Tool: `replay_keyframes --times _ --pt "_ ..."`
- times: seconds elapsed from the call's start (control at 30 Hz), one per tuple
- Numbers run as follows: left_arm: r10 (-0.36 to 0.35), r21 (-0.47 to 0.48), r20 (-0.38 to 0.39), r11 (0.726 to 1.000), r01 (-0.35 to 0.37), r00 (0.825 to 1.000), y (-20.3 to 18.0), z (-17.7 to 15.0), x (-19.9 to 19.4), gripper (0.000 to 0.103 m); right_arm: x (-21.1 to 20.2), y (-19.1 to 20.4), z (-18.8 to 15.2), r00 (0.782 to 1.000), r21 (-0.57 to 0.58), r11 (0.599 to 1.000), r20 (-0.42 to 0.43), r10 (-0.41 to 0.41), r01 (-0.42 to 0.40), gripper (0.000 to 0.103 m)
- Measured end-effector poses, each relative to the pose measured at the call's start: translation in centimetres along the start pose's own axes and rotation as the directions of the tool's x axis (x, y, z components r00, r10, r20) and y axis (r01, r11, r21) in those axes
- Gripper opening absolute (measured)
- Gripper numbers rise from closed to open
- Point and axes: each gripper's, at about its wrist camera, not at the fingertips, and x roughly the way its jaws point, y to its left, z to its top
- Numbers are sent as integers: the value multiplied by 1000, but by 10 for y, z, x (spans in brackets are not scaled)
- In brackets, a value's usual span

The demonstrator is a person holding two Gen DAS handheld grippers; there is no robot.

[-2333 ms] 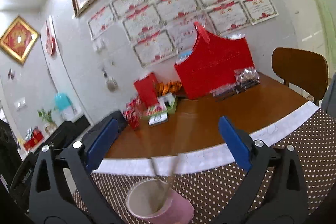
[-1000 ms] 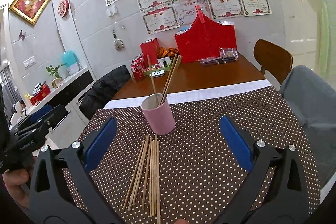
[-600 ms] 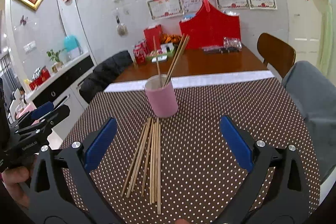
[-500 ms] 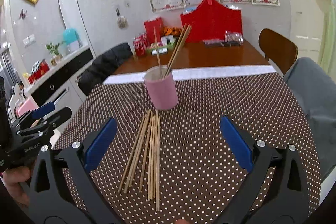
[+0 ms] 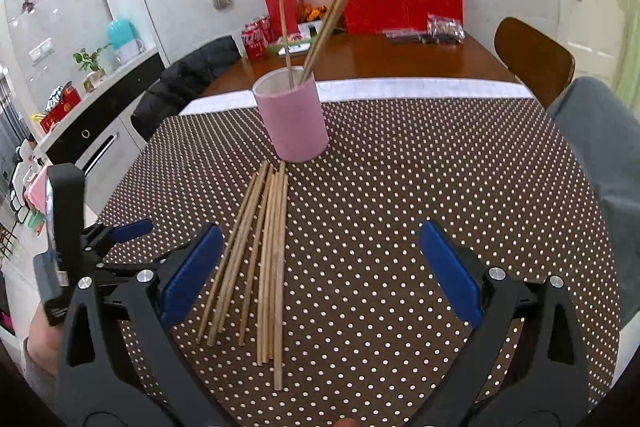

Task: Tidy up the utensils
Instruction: 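Move both open tools back down over the chopstick pile, then grasp a chopstick with the right tool while the left tool grasps another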

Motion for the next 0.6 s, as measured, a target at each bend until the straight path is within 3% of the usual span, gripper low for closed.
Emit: replay_keyframes --times 0.33,0.6 --pt "2 18 -78 1000 -1 997 -3 -2 38 86 32 -4 -9 997 -24 999 -77 -25 23 97" --pt "9 10 -45 1000 -8 999 3 -2 42 86 92 11 -18 975 -159 986 -203 -91 59 97"
